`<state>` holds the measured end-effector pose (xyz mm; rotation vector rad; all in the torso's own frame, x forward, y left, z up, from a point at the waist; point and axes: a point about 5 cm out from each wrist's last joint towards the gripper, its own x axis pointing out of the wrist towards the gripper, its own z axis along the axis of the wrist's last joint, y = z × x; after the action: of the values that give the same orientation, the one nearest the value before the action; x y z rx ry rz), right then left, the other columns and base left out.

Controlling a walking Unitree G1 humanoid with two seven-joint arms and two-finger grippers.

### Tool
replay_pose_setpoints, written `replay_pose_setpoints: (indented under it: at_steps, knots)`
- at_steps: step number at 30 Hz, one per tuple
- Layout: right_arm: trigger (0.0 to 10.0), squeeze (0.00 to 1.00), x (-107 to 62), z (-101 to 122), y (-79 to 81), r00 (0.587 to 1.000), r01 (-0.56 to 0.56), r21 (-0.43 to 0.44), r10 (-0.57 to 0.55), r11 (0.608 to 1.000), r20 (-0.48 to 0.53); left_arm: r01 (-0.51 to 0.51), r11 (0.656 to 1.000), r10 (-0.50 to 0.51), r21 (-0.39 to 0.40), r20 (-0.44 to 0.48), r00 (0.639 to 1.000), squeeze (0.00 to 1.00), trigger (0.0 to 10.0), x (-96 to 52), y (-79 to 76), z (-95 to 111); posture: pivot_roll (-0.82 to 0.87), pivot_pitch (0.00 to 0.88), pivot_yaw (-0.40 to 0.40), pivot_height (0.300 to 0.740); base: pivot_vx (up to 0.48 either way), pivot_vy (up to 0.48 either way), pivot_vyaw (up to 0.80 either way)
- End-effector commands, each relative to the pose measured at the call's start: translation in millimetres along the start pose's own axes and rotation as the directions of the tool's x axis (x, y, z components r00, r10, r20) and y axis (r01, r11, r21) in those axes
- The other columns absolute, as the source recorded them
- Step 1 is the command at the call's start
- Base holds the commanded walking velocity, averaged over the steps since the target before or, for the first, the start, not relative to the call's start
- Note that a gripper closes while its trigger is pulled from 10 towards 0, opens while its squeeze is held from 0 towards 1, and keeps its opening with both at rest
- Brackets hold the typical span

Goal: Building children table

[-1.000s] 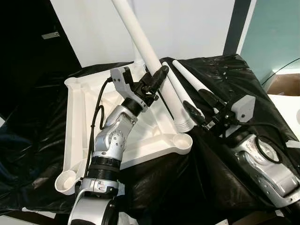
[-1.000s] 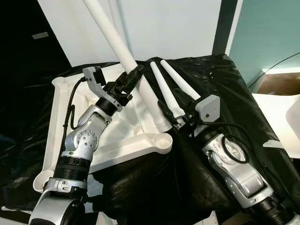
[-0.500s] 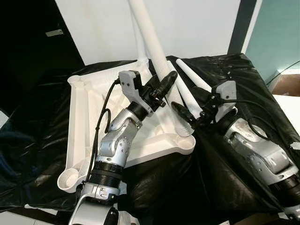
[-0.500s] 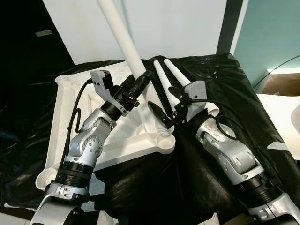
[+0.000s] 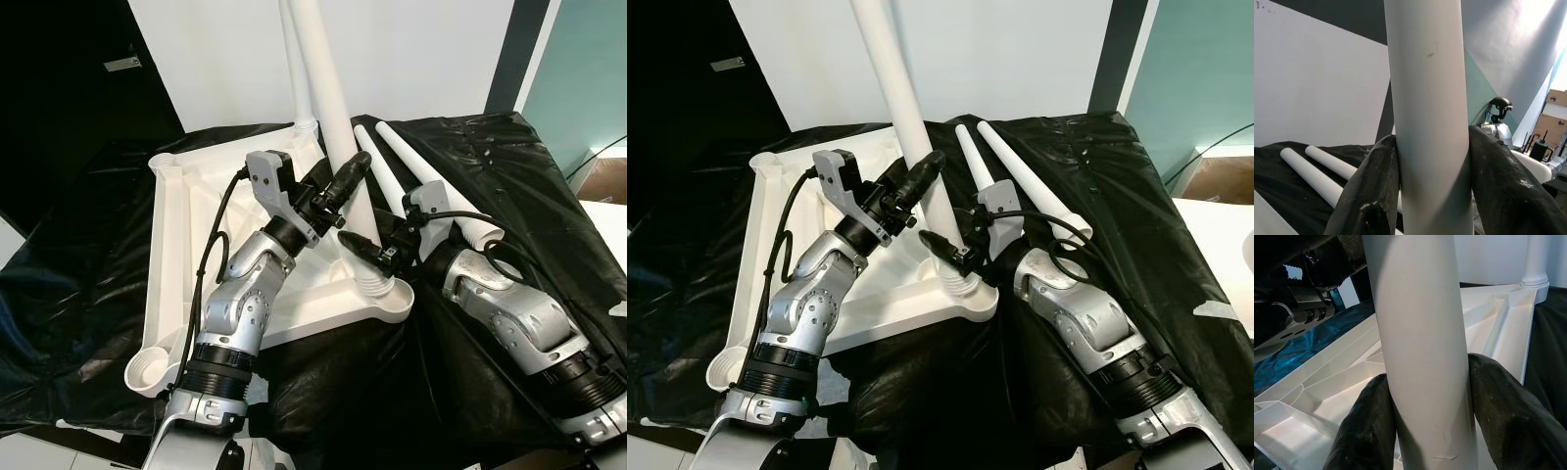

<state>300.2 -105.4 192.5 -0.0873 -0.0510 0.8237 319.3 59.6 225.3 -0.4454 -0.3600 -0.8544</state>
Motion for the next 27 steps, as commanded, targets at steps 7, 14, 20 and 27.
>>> replay_pose_setpoints:
  at_steps: [7,14,20,27]
  knots:
    - [0.0,0.0,-2.1,-2.7,0.7,1.0,-0.001,-0.017,0.0,1.0,-0.022,0.157,0.987,-0.152,-0.035,0.116,0.982,1.0,10.0,4.5,-10.7,19.3,-0.07,0.0,0.092,0.74,0.0,0.0,0.0]
    - [0.0,0.0,-12.6,-8.7,-7.4,0.998,-0.002,-0.072,-0.002,0.997,-0.059,0.284,0.947,-0.27,-0.151,0.109,0.957,0.0,10.0,-12.8,-12.3,28.6,-0.07,0.0,0.094,0.74,0.0,0.0,0.0]
    - [0.0,0.0,-20.8,-12.0,-17.6,0.995,0.024,-0.125,-0.035,0.992,-0.09,0.392,0.909,-0.406,-0.138,-0.089,0.91,0.0,10.0,-47.6,-13.1,13.5,-0.07,0.0,0.092,0.74,0.0,0.0,0.0]
    - [0.0,0.0,-20.8,-1.9,-18.0,0.999,0.004,-0.166,-0.011,0.986,-0.042,0.432,0.894,-0.426,-0.115,-0.513,0.745,0.0,10.0,-92.2,-3.0,-25.4,-0.06,0.0,0.09,0.74,0.0,0.0,0.0]
